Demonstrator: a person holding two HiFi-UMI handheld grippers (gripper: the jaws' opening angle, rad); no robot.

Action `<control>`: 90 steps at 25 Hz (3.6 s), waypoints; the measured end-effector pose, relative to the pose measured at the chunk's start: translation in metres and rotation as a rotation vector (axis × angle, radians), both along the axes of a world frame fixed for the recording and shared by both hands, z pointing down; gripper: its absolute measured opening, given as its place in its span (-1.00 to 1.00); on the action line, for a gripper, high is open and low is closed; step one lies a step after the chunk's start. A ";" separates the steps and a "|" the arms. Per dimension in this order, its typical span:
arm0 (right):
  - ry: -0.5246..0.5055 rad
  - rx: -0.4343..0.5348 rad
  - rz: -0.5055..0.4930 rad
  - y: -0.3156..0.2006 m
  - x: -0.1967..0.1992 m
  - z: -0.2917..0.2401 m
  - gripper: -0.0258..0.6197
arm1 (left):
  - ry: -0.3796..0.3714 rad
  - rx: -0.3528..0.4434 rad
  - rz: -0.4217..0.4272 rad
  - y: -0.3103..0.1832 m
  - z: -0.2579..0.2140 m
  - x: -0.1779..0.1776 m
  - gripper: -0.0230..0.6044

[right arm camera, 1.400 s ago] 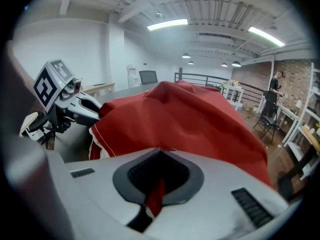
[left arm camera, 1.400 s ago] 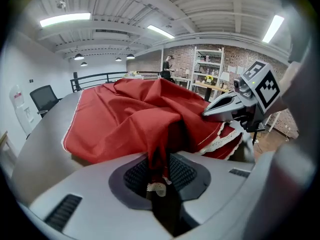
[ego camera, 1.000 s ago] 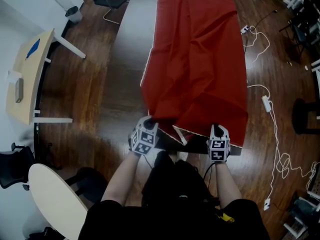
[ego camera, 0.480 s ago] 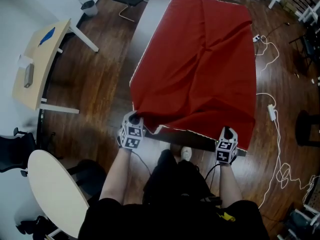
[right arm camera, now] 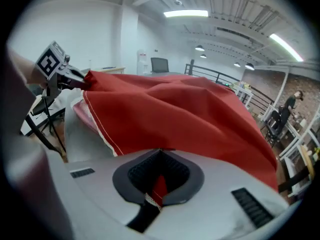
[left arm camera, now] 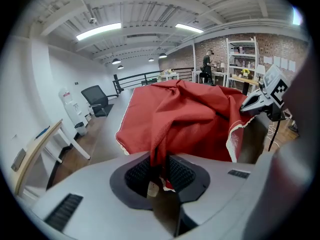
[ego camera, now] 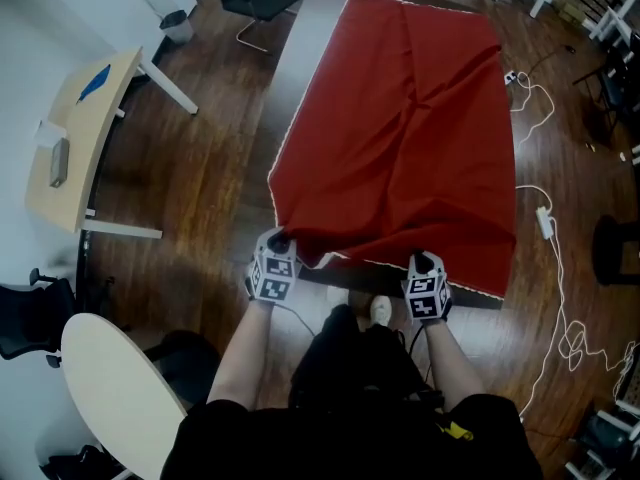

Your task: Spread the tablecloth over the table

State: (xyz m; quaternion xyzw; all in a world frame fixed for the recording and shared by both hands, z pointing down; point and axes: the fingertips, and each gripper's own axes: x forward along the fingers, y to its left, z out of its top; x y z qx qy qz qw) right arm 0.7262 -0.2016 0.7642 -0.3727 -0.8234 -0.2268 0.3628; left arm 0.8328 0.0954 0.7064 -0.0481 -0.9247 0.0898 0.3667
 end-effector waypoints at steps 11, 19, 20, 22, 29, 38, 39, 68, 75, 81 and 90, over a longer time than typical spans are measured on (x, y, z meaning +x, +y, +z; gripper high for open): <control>0.022 0.051 0.143 -0.043 0.006 0.006 -0.90 | 0.001 0.115 -0.144 0.070 0.005 0.033 -0.70; 0.103 0.080 0.242 -0.055 0.017 0.009 -0.90 | 0.059 0.159 -0.132 0.043 0.020 0.065 -0.86; 0.109 0.076 0.247 -0.059 0.018 0.009 -0.90 | 0.064 0.162 -0.130 0.038 0.021 0.066 -0.86; 0.103 0.072 0.242 -0.065 0.022 0.009 -0.90 | 0.070 0.163 -0.123 0.032 0.023 0.067 -0.86; -0.021 0.001 0.231 -0.065 0.023 -0.014 -0.91 | 0.069 0.137 -0.108 0.011 0.016 0.065 -0.86; -0.016 -0.278 -0.124 0.115 0.075 -0.086 -0.90 | -0.052 0.162 -0.133 0.044 -0.038 0.068 -0.58; 0.004 -0.290 -0.156 0.132 0.089 -0.087 -0.90 | -0.045 0.167 -0.137 0.054 -0.035 0.071 -0.54; 0.108 -0.035 -0.066 0.168 0.107 -0.015 -0.90 | 0.241 0.277 0.066 0.093 0.043 0.065 -0.88; 0.133 -0.002 -0.064 0.165 0.108 -0.005 -0.90 | 0.179 0.253 -0.057 0.151 0.029 0.092 -0.88; 0.145 0.019 -0.065 0.163 0.117 -0.003 -0.90 | 0.138 0.247 -0.094 0.186 0.015 0.109 -0.88; 0.148 0.050 -0.030 0.143 0.126 0.000 -0.90 | 0.138 0.224 -0.161 0.242 0.009 0.138 -0.88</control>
